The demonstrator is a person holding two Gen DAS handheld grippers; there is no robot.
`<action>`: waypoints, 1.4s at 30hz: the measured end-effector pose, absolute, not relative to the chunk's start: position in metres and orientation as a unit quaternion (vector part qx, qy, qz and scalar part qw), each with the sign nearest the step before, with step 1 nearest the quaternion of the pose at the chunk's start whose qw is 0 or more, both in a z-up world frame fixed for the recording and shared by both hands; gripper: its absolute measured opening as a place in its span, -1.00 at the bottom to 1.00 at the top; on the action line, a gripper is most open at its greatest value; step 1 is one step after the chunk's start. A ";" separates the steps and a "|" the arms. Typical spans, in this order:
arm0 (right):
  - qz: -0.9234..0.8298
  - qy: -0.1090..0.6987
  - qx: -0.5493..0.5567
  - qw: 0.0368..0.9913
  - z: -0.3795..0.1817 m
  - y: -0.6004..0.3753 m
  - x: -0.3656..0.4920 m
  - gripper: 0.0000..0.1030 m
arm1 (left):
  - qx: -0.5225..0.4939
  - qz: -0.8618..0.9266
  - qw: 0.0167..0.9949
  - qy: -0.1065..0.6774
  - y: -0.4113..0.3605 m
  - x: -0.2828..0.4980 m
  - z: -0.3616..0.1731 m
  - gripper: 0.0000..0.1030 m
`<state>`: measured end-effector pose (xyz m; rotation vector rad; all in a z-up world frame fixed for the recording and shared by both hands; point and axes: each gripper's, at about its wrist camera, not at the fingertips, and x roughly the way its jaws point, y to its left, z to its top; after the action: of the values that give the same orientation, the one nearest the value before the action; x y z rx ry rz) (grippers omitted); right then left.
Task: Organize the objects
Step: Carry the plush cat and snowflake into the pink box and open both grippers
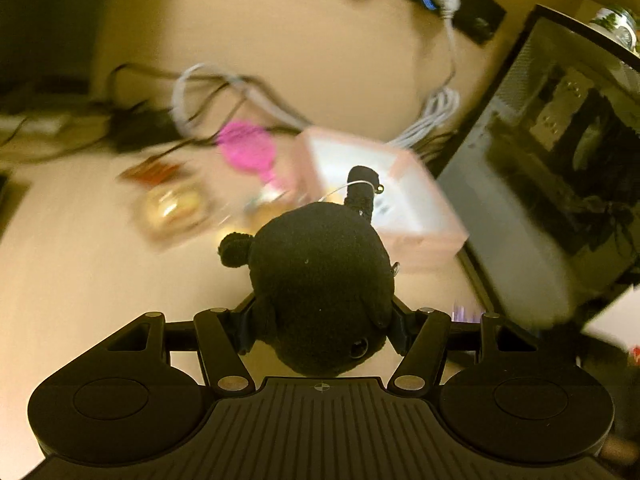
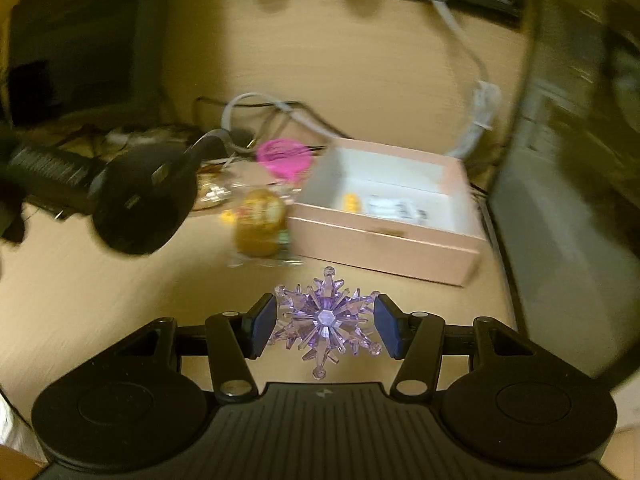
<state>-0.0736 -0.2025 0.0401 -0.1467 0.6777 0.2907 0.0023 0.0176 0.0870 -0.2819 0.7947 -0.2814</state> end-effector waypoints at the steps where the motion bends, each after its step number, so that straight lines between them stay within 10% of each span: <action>1: 0.140 0.331 -0.063 0.931 0.040 -0.209 -0.074 0.04 | -0.132 -0.141 0.905 0.379 0.009 0.012 0.090 0.29; 20: 0.094 0.375 -0.024 0.922 0.007 -0.257 -0.067 0.04 | -0.085 -0.140 0.929 0.332 -0.098 0.192 0.070 0.36; 30: 0.097 0.370 -0.015 0.924 0.009 -0.259 -0.046 0.04 | -0.136 -0.130 0.948 0.257 -0.027 0.110 0.092 0.33; 39: 0.081 0.262 -0.011 0.962 0.075 -0.241 0.047 0.04 | -0.111 -0.094 0.922 0.358 0.022 0.007 0.039 0.33; 42: 0.062 0.277 0.014 0.959 0.078 -0.242 0.084 0.48 | -0.129 -0.080 0.912 0.382 0.033 -0.002 0.027 0.33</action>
<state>0.0844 -0.2422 0.0783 0.0276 0.5625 0.1257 -0.0021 0.0325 0.0267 -0.2660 0.7866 -0.1644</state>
